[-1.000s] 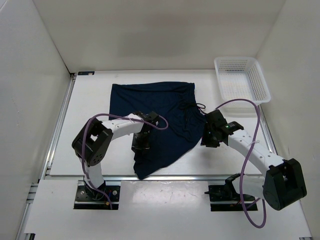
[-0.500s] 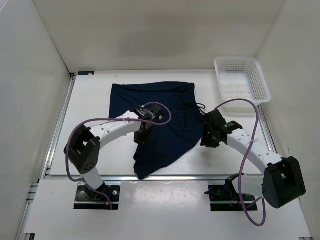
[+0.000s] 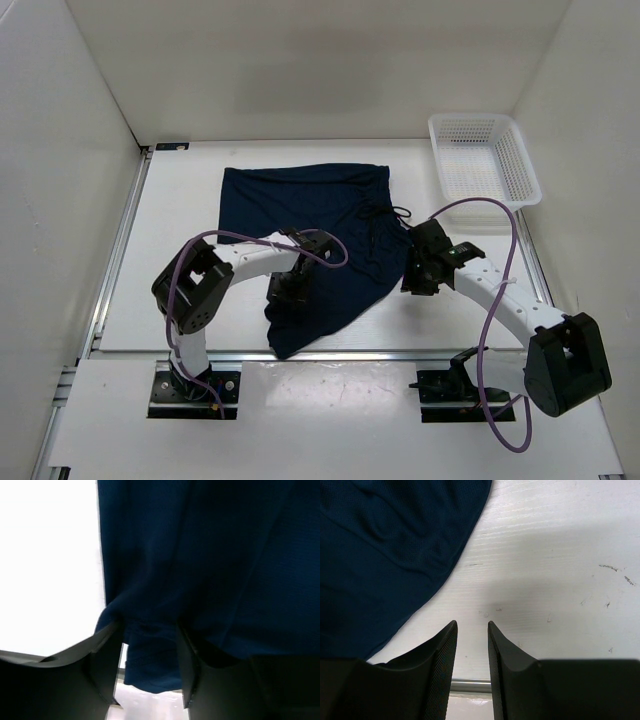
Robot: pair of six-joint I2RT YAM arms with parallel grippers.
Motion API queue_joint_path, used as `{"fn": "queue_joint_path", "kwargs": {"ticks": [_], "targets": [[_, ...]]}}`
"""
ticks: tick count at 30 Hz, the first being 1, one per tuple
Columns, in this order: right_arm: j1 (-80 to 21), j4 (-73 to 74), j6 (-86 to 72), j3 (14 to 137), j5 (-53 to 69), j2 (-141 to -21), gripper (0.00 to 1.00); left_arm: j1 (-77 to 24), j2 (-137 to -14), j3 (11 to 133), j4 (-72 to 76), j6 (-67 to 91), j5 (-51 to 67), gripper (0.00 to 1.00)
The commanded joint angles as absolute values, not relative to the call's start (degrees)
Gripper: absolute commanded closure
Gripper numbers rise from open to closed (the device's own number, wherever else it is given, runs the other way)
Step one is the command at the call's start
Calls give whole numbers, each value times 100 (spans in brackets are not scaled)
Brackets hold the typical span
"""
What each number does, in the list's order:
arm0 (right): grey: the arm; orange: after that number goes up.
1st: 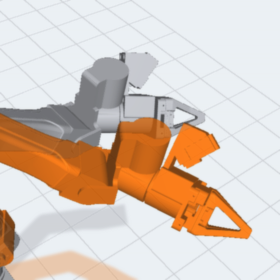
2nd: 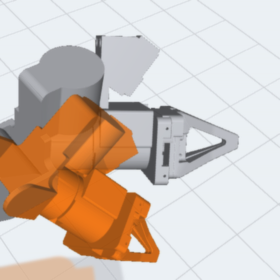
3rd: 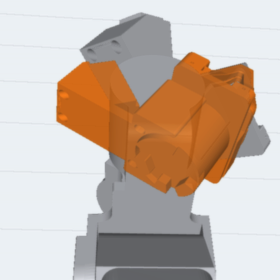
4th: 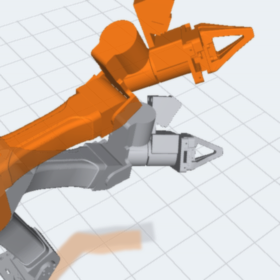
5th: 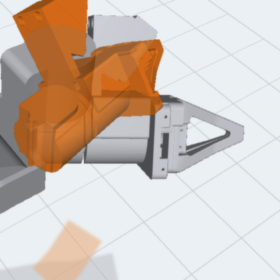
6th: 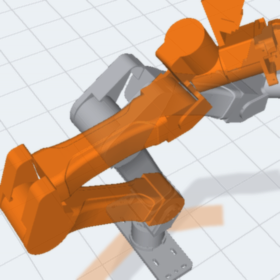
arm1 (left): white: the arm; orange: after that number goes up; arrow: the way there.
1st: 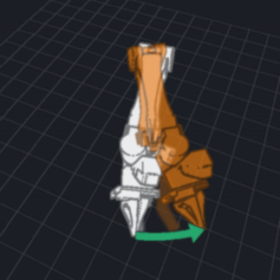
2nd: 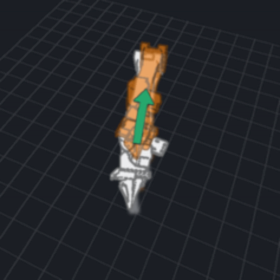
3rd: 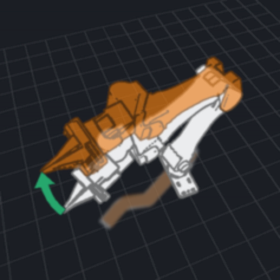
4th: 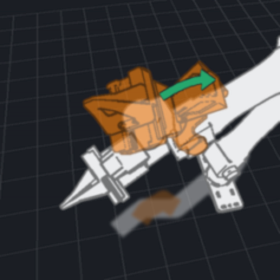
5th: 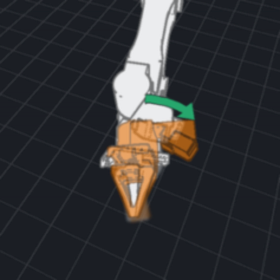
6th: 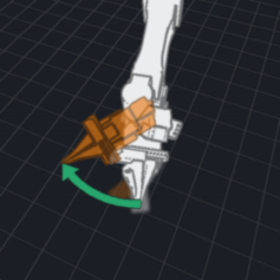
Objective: Fold and stack the shorts
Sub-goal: Flatten the shorts out
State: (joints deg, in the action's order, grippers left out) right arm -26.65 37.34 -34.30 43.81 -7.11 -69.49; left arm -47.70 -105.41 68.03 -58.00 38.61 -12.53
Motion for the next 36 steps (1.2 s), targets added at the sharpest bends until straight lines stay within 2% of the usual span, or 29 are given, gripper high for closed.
{"fn": "queue_joint_path", "kwargs": {"ticks": [1, 3, 4, 9, 13, 15, 17, 20, 21, 23, 32, 34, 36], "targets": [[-2654, 3647, -3419, 4526, -677, -6891, 64, -4781, -10564, 6653, -5520, 3902, -1213, 45], [-2654, 3647, -3419, 4526, -677, -6891, 64, -4781, -10617, 6653, -5520, 3902, -1213, 49], [-2654, 3647, -3419, 4526, -677, -6891, 64, -4781, -10617, 6653, -5520, 3902, -1213, 58], [-2654, 3647, -3419, 4474, -677, -6891, 64, -4781, -10485, 6653, -5520, 3902, -1213, 76], [-2654, 3647, -3419, 4474, -677, -6891, 64, -4729, -10485, 6706, -5659, 3902, -1282, 83], [-2654, 3647, -3419, 4474, -677, -6838, 64, -4729, -10415, 6776, -5818, 3902, -1344, 83], [-2654, 3647, -3419, 4474, -677, -6838, 64, -4729, -10267, 6916, -5923, 3902, -1345, 74], [-2654, 3647, -3419, 4474, -677, -6838, 64, -4597, -10099, 6970, -5977, 3902, -1345, 73], [-2654, 3647, -3419, 4474, -677, -6838, 64, -4597, -10099, 6970, -5977, 3902, -1293, 75], [-2654, 3647, -3419, 4474, -677, -6838, 64, -4544, -10046, 6970, -5977, 3902, -1292, 90], [-2654, 3647, -3419, 4421, -677, -6785, 64, -4491, -9861, 7022, -6047, 3850, -1239, 89], [-2654, 3647, -3419, 4421, -677, -6785, 64, -4438, -9861, 7075, -6047, 3718, -1170, 75], [-2654, 3647, -3419, 4421, -677, -6785, 64, -4438, -9861, 7075, -6047, 3666, -1090, 68]]}}
